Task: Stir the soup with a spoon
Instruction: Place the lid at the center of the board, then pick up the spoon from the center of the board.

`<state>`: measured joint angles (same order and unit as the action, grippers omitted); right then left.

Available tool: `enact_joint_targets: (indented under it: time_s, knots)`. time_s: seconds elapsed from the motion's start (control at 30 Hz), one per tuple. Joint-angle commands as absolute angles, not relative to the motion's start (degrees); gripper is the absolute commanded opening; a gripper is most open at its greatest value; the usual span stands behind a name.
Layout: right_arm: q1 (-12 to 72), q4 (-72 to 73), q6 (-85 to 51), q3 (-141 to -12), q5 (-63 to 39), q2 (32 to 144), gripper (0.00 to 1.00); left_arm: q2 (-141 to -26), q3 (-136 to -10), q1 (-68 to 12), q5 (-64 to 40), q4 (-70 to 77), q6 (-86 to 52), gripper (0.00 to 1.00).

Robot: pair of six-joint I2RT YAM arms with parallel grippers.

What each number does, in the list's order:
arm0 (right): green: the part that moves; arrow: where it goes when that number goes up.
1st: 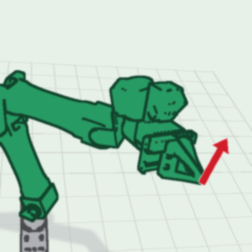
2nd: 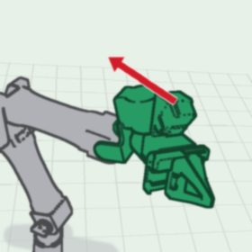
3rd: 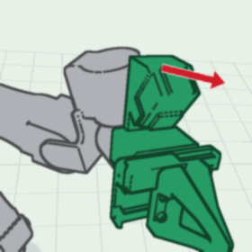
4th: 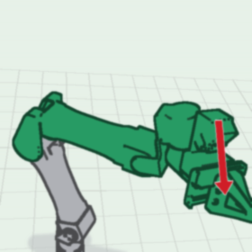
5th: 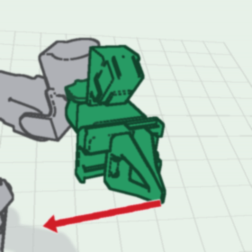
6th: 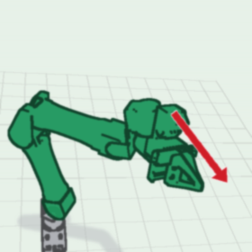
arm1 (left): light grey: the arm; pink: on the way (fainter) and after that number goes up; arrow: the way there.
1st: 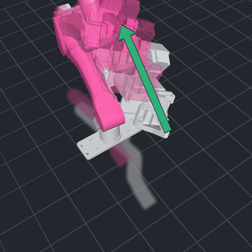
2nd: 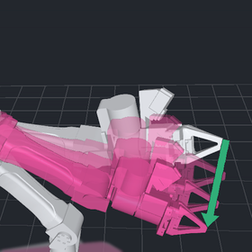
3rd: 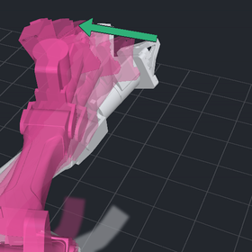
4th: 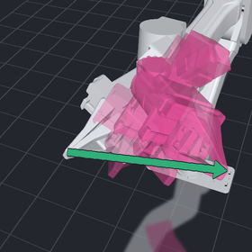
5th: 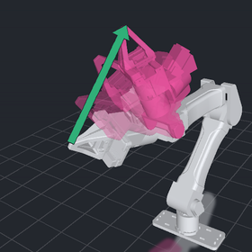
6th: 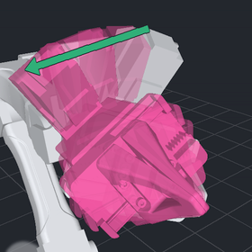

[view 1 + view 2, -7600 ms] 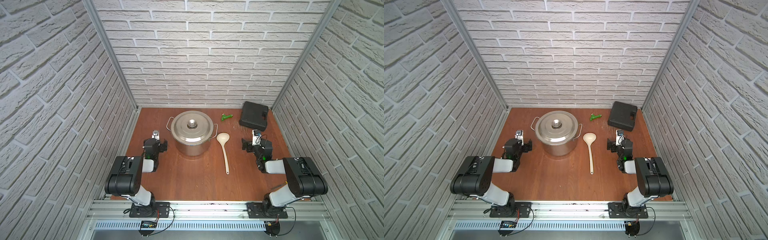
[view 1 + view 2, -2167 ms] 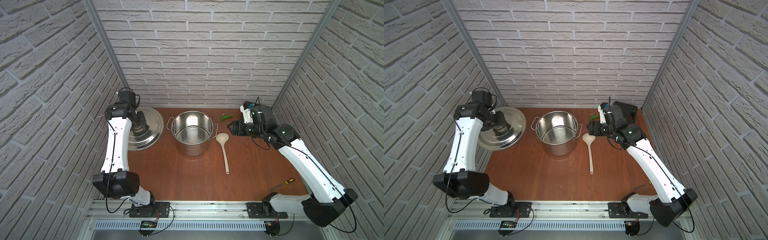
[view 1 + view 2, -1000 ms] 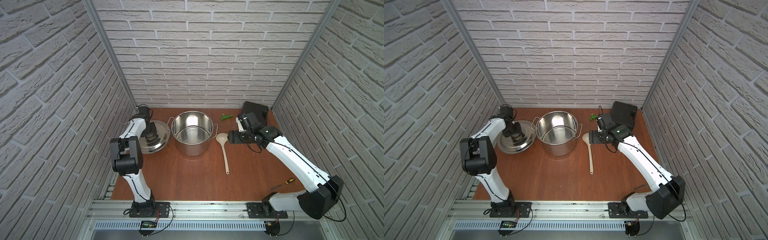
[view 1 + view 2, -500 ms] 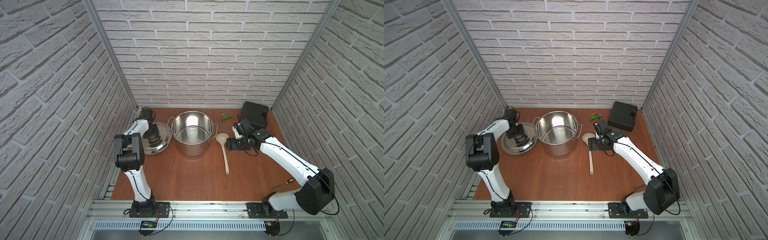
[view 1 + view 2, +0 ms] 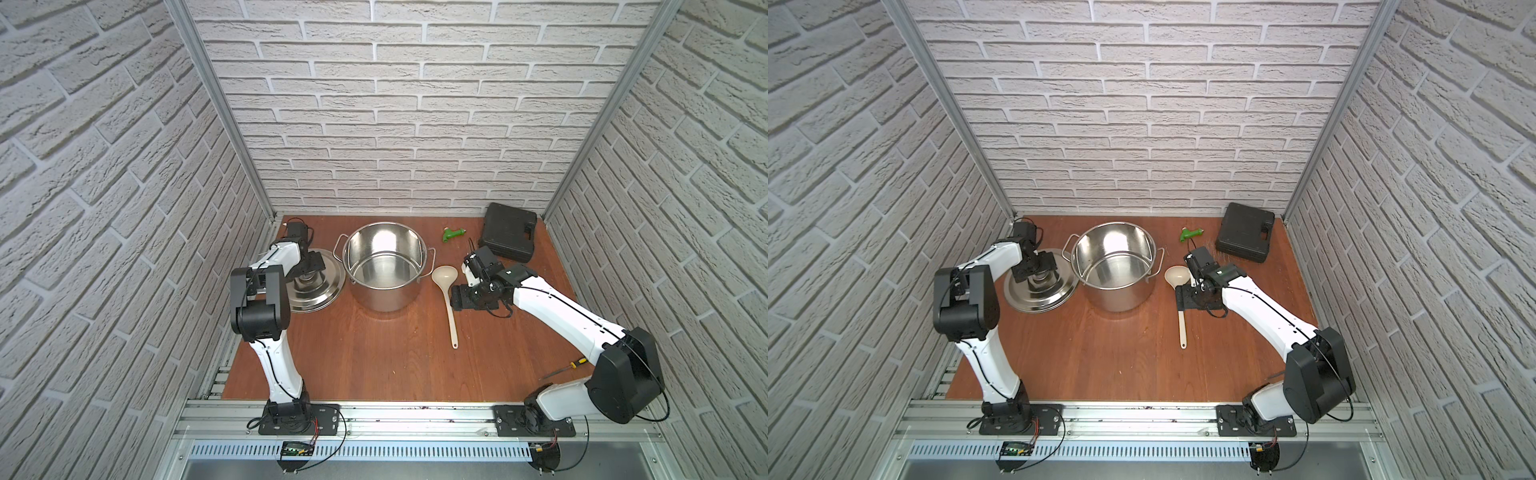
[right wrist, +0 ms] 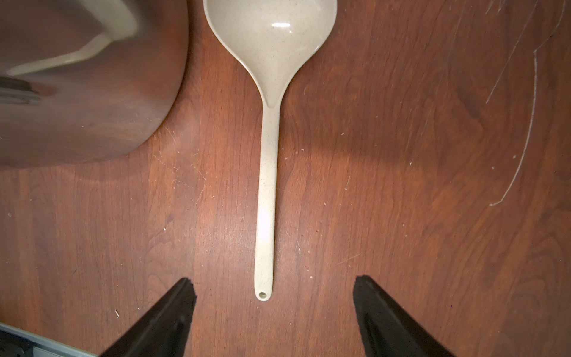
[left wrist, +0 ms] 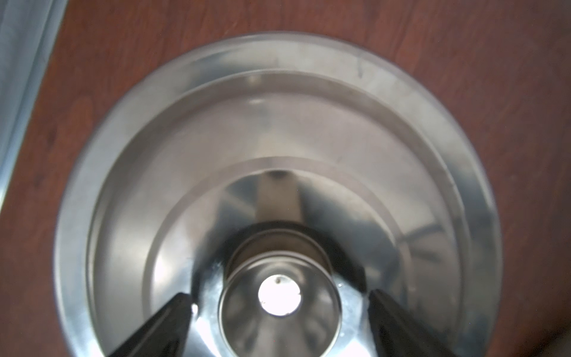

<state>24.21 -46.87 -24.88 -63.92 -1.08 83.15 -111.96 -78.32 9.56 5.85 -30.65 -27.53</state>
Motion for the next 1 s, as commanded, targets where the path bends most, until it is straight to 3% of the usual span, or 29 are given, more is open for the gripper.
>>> enact_joint_targets:
  time_s: [0.0, 0.33, 0.63, 0.97]
  knots:
    - [24.1, -44.93, -25.49, -63.19, -1.76, 83.96, 0.84, -109.01, -76.83, 9.23, 6.92, -29.0, -28.21, 0.98]
    - [24.34, -42.85, -26.09, -61.38, -3.01, 88.7, 0.7, -96.67, -76.66, 9.58, 11.18, -33.7, -30.93, 0.98]
    - [25.1, -38.15, -27.33, -59.2, -6.72, 93.04, 0.53, -75.19, -70.52, 7.84, 11.66, -40.57, -38.85, 0.98]
    - [25.77, -35.79, -28.25, -58.36, -7.28, 96.65, 0.4, -61.07, -71.21, -4.51, 13.89, -48.63, -40.55, 0.98]
